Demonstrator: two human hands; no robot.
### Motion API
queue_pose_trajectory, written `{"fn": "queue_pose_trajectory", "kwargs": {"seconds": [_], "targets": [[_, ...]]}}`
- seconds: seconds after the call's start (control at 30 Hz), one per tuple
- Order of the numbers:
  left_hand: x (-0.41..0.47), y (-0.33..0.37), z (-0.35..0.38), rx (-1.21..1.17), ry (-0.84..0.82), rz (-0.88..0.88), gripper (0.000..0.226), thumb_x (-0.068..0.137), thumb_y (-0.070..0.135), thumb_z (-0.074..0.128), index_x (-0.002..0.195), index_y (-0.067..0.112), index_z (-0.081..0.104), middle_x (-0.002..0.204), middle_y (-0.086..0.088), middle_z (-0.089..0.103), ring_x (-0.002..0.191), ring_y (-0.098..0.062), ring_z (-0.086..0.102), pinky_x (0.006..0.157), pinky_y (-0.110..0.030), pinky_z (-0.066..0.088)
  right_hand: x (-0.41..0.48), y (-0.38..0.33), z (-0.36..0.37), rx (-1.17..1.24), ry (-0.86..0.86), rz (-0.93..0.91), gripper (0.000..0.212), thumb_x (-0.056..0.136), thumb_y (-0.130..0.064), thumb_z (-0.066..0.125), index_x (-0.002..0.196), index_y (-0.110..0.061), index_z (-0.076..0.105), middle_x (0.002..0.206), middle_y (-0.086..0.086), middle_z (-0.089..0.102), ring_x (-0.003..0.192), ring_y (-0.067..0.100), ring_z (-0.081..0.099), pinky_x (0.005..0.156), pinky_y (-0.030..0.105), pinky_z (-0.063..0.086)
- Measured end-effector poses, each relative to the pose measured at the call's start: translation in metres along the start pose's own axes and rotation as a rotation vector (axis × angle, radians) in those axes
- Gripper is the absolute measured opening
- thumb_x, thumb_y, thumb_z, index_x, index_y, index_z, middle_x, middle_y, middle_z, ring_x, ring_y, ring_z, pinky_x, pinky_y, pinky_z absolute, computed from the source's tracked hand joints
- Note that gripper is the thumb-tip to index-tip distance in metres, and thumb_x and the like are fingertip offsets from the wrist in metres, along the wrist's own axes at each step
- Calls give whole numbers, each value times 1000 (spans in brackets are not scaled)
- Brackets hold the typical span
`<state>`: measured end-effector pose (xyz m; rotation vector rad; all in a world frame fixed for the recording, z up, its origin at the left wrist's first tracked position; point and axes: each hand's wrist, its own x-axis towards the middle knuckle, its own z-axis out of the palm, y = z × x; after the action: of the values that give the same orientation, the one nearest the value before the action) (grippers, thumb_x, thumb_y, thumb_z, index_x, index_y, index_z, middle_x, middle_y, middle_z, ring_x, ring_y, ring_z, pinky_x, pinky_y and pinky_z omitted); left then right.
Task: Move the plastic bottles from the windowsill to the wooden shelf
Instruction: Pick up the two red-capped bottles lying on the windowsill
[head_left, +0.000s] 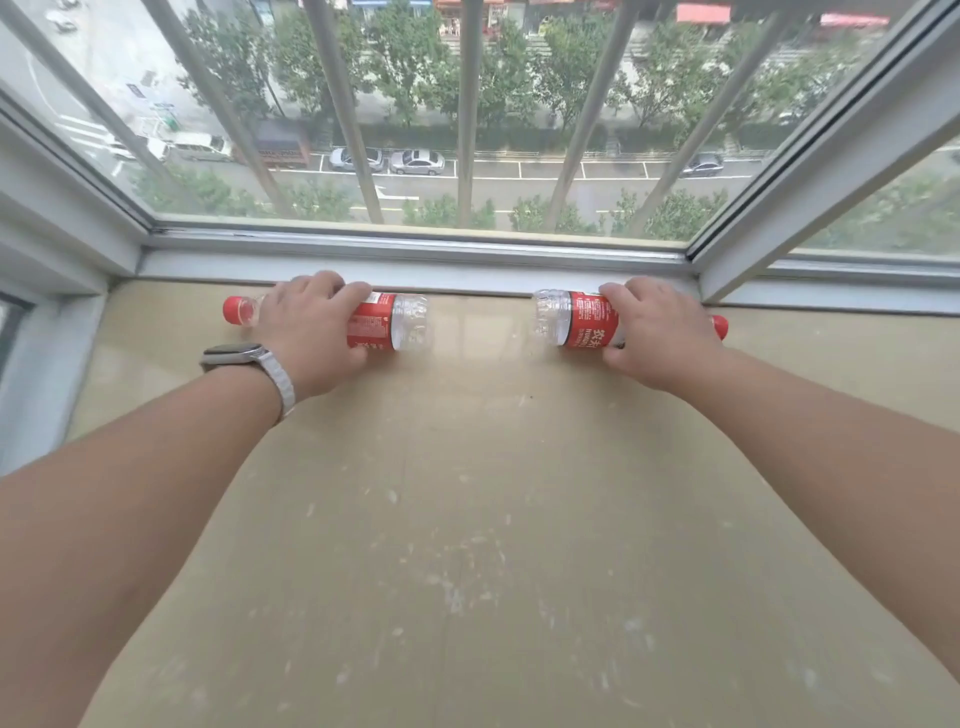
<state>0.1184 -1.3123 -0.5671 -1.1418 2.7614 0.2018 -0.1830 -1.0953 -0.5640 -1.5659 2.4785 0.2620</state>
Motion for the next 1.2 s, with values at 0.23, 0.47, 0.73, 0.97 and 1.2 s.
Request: {"fn": "queue_pose_trajectory", "kwargs": {"seconds": [0.23,0.47,0.73,0.97,1.2], "targets": [[-19,12,4,-12,-135,11,65,82,36,68,143,32,44,133,-2,57,123,-29,51,102,-43,35,-17,-9,7,76,-43,-22,65,78,-39,64,137,-24,41,120,7,56,110,31,52,88,39,40],[-74,39,-10,-112,-110,27,66,78,48,72,138,34,49,122,0,61,111,-29,54,88,-41,41,-70,-37,-3,230,-56,32,65,79,-48,64,136,-27,40,117,4,55,106,29,52,85,38,42],[-159,63,-61,-430,-133,-137,71,68,57,77,133,38,53,105,0,62,104,-28,57,88,-44,49,-168,-68,-49,434,-58,162,68,76,-49,66,136,-29,41,113,0,54,107,25,51,87,40,46],[-243,94,-116,-869,-167,-190,53,64,54,76,112,45,57,94,8,68,78,-17,68,73,-38,56,-271,-88,-104,551,32,261,59,75,-47,67,128,-33,44,107,-5,54,101,23,52,80,36,45],[-335,123,-179,-1100,-110,-173,46,76,29,82,100,56,52,94,11,70,72,-12,69,67,-31,59,-364,-107,-161,696,136,337,51,73,-48,64,120,-36,47,99,-8,53,93,19,53,78,40,50]]}}
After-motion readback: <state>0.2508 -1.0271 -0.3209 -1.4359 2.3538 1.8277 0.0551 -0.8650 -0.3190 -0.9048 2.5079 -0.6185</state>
